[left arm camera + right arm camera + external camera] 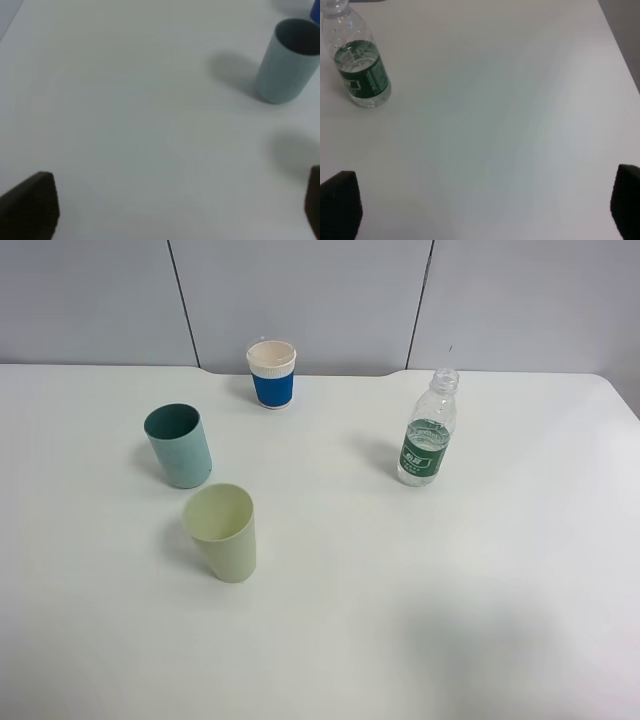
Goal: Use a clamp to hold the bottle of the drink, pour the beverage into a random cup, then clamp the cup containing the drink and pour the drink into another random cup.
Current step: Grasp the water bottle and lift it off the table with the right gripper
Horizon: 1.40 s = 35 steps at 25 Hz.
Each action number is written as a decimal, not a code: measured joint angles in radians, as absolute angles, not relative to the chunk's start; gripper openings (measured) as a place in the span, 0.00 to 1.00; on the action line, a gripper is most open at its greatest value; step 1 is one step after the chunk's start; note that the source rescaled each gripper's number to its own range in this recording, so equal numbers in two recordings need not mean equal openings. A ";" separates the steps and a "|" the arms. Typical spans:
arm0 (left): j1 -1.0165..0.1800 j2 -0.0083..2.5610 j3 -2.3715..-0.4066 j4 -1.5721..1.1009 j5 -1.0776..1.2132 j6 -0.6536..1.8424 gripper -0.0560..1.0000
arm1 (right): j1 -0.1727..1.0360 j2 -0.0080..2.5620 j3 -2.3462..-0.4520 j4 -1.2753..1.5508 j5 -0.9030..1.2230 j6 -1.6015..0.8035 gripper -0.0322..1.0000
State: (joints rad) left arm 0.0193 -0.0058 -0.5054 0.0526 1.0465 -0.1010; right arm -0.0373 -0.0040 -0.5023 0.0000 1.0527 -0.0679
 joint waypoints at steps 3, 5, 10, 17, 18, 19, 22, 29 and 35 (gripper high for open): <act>0.019 -0.006 -0.505 0.053 1.046 -0.101 1.00 | -0.037 -0.004 -0.502 0.000 1.053 -0.068 1.00; 0.019 -0.006 -0.505 0.053 1.046 -0.101 1.00 | -0.037 -0.004 -0.502 0.000 1.053 -0.068 1.00; 0.019 -0.006 -0.505 0.053 1.046 -0.101 1.00 | -0.037 -0.004 -0.502 0.000 1.053 -0.068 1.00; 0.019 -0.006 -0.505 0.053 1.046 -0.101 1.00 | -0.037 -0.004 -0.502 0.000 1.053 -0.068 1.00; 0.019 -0.006 -0.505 0.053 1.046 -0.101 1.00 | -0.037 -0.004 -0.502 0.000 1.053 -0.068 1.00; 0.019 -0.006 -0.505 0.053 1.046 -0.101 1.00 | -0.037 -0.004 -0.502 0.000 1.053 -0.068 1.00; 0.019 -0.006 -0.505 0.053 1.046 -0.101 1.00 | -0.037 -0.004 -0.502 0.000 1.053 -0.068 1.00; 0.019 -0.006 -0.505 0.053 1.046 -0.101 1.00 | -0.037 -0.004 -0.502 0.000 1.053 -0.068 1.00; 0.019 -0.006 -0.505 0.053 1.046 -0.101 1.00 | -0.037 -0.004 -0.502 0.000 1.053 -0.068 1.00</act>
